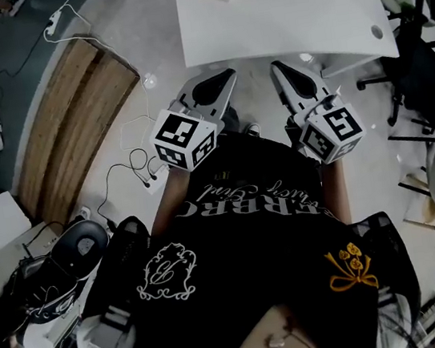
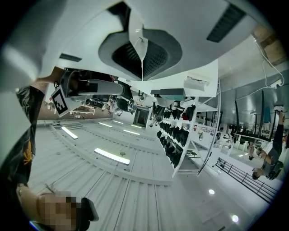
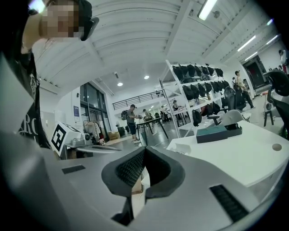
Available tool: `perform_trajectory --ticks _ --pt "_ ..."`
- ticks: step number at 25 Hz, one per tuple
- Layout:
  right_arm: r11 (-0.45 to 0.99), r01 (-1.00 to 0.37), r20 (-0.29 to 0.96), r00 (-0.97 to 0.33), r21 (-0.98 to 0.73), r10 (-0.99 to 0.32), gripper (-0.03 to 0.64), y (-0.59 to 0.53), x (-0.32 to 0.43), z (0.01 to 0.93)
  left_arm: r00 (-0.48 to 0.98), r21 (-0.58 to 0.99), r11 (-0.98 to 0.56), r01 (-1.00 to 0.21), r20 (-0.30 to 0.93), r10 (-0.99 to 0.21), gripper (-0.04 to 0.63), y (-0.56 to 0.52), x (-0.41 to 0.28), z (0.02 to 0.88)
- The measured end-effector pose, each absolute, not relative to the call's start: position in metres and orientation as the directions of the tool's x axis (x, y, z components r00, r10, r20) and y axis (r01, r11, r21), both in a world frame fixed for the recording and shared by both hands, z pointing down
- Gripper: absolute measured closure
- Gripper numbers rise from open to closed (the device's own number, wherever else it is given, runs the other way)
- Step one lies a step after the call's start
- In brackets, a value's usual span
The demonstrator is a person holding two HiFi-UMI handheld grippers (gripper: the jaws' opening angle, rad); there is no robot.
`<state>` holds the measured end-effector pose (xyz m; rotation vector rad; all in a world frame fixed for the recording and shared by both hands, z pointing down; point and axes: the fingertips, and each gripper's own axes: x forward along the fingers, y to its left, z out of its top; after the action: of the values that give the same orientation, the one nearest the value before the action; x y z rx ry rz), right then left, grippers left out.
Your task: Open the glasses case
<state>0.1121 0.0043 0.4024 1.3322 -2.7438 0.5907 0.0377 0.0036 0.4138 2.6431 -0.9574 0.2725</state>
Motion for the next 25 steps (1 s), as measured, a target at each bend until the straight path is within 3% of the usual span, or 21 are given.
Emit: perform_trajectory --ticks 25 --pt "0.575 -0.788 0.236 -0.615 -0.221 -0.752 0.607 0.022 0.099 0.414 0.757 0.199 -0.739 -0.643 0.309 -0.576 0.571 0.028 0.018 0.431"
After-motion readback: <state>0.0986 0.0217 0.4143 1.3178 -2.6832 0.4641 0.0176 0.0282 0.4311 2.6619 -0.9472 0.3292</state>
